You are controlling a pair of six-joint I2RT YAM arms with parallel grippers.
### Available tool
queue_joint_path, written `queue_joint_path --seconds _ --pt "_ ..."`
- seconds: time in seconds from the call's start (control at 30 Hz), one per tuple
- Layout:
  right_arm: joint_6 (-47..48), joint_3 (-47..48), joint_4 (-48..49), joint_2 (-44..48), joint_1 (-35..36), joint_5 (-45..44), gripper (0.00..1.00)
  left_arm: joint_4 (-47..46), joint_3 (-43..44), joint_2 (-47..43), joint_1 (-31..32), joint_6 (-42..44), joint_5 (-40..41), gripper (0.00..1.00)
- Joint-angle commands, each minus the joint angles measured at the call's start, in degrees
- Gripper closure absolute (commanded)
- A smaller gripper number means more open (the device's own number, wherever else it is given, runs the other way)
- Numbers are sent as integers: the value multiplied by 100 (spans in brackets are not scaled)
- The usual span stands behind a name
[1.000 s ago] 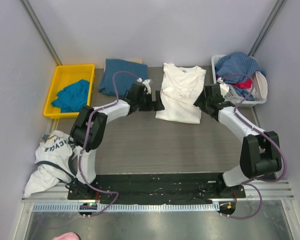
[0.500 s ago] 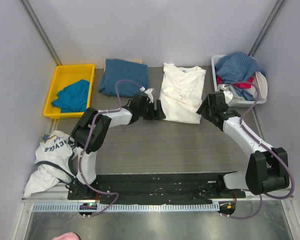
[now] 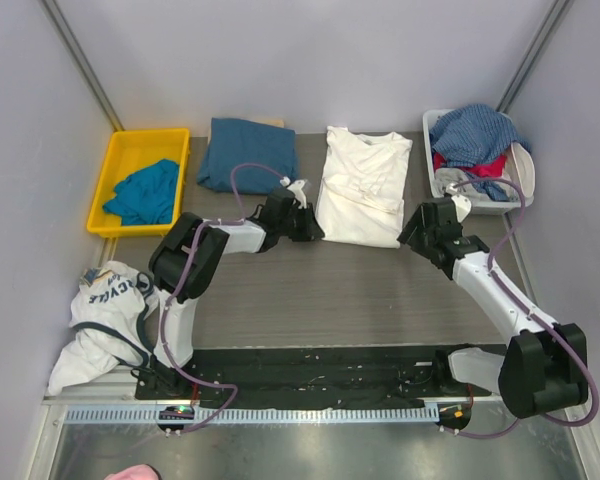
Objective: Fold and stack the t-shirts
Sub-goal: Fold the tshirt
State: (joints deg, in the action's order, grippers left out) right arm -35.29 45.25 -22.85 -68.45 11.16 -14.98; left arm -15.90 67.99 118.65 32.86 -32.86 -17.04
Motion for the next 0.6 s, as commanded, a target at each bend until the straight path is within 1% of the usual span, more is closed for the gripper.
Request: queue_joint_path --seconds 0.0,0.03,0.07,0.1,0.33,0.47,0.57 --pt "136 -201 -184 462 27 83 31 -18 -382 168 1 -18 -124 85" --pt "119 -288 -202 507 18 101 31 -71 -435 150 1 -36 -168 89" --pt "101 -341 -220 551 27 136 31 -88 -540 132 1 -45 -177 97" --pt "84 -394 -220 586 18 171 31 -97 -593 106 10 -54 -177 100" --pt "-127 -763 -255 806 18 426 31 -115 -1445 -543 124 -132 -63 100" --pt "-145 -711 -596 1122 18 452 31 -185 -2235 -1158 273 -264 69 100" --pt "-128 -737 -834 1350 18 592 31 -203 -2683 -1449 484 -361 200 100"
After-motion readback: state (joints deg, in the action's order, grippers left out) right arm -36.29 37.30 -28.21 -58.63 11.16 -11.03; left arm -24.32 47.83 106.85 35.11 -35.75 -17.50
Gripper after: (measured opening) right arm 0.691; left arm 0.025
